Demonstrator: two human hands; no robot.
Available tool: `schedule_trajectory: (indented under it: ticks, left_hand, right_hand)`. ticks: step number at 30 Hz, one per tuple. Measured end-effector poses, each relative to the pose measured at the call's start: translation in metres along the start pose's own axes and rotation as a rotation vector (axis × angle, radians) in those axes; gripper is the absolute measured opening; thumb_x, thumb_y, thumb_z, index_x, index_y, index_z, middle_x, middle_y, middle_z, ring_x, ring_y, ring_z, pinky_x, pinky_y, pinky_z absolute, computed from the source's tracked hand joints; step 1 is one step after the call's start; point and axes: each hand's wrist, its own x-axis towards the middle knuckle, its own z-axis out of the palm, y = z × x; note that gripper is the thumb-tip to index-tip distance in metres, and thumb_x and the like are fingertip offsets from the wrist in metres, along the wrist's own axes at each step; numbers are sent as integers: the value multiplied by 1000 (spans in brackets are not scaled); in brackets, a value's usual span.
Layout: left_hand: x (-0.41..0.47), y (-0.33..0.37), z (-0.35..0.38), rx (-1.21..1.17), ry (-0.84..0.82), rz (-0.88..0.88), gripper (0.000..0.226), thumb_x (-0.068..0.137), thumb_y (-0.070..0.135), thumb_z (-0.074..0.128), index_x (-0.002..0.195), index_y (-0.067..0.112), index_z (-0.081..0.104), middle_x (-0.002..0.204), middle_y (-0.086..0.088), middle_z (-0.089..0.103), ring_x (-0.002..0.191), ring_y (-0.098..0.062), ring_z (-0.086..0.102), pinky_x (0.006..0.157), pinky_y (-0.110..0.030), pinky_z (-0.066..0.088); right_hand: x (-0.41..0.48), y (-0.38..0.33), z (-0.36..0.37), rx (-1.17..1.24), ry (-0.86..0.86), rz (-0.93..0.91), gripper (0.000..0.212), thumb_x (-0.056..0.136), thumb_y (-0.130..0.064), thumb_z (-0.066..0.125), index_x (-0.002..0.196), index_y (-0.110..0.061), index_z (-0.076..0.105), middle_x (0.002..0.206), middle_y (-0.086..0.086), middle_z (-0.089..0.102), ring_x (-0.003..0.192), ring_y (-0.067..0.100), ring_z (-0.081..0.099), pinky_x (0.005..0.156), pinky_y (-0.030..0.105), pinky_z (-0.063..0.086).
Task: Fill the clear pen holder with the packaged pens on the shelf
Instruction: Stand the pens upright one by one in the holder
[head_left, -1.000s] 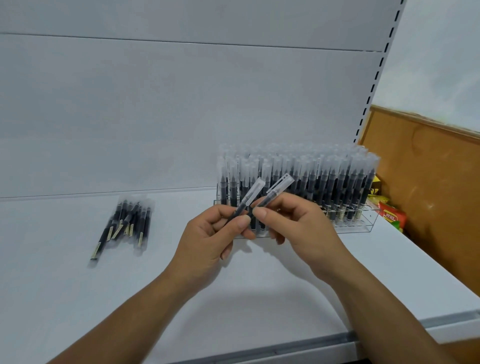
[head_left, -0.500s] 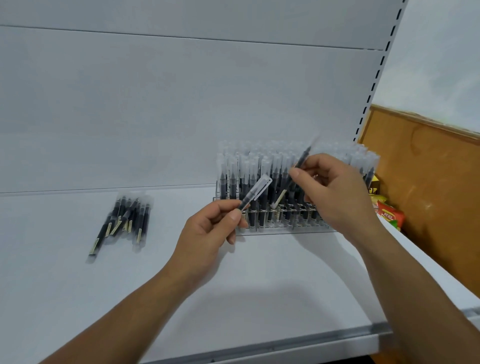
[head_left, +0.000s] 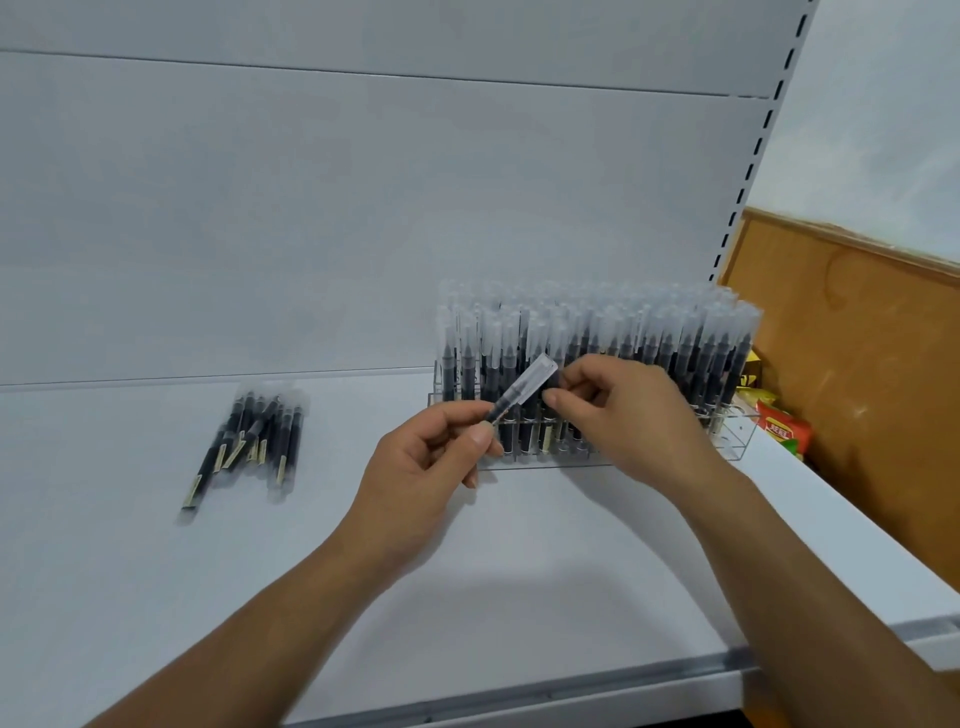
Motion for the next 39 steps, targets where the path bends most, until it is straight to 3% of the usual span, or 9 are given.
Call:
schedule_trajectory:
  ticks: [4, 8, 12, 19, 23, 26, 30, 33, 39]
  left_hand:
    - [0, -3, 0, 37, -2, 14, 22, 89, 0, 59, 96, 19, 69, 71, 3, 69, 60, -8, 53, 64, -17, 47]
    - [0, -5, -1, 92, -41, 42, 20, 88, 7, 61, 100, 20, 70, 75, 4, 69, 63, -7, 56, 65, -19, 47]
    - [-4, -6, -2, 203, -93, 84, 19, 90, 12, 63, 104, 23, 71, 84, 5, 71, 69, -6, 58, 67, -19, 48]
    - [-4, -9, -7, 902, -59, 427, 31, 92, 39, 51, 118, 28, 65, 121, 18, 56, 117, -4, 49, 99, -25, 37]
    - [-5, -14, -9, 1165, -99, 398, 46, 91, 42, 43, 132, 27, 57, 137, 13, 48, 130, -10, 37, 109, -29, 25]
    - [-6, -15, -8, 1285, -135, 380, 48, 90, 39, 43, 134, 25, 55, 137, 11, 49, 129, -19, 39, 110, -32, 24]
    - [-7, -17, -9, 1333, -141, 372, 47, 89, 36, 49, 135, 25, 54, 134, 11, 51, 127, -20, 41, 109, -31, 24]
    - [-6, -16, -8, 1341, -132, 382, 48, 88, 36, 49, 134, 25, 55, 133, 10, 52, 126, -20, 42, 108, -32, 24]
    - [-6, -17, -9, 1345, -124, 398, 48, 87, 36, 50, 133, 24, 56, 132, 9, 53, 124, -21, 43, 106, -31, 23]
  right_hand:
    - [-19, 4, -2, 184, 96, 37, 10, 87, -31, 71, 97, -31, 71, 74, -21, 65, 61, 0, 55, 61, 15, 44]
    - [-36, -8, 0, 611, -125, 31, 9, 86, -20, 72, 95, -23, 72, 76, -14, 68, 59, 10, 56, 54, 20, 46]
    - [-40, -16, 10, 728, -96, 13, 9, 86, -15, 70, 94, -10, 72, 65, -7, 65, 57, 9, 56, 53, 21, 45]
    - [-30, -13, -15, 974, 146, 119, 9, 92, -16, 61, 89, -9, 66, 80, 12, 66, 54, 7, 56, 50, 18, 46]
    - [-16, -1, -37, 768, 337, 63, 8, 93, -18, 63, 86, -19, 65, 64, -9, 61, 52, 7, 54, 51, 18, 46]
    - [-8, 6, -41, 552, 366, 8, 5, 93, -23, 66, 92, -19, 66, 72, -8, 63, 56, 8, 58, 56, 26, 51]
    - [-2, 5, -34, 377, 317, -18, 10, 92, -27, 66, 96, -17, 66, 80, -5, 68, 59, 12, 63, 63, 35, 55]
    - [2, 4, -29, 249, 263, -34, 8, 91, -32, 66, 87, -25, 63, 76, -10, 65, 66, 18, 65, 61, 28, 52]
    - [4, 7, -7, 35, 99, 11, 17, 91, -38, 64, 81, -29, 54, 69, -14, 59, 63, 3, 55, 62, 24, 44]
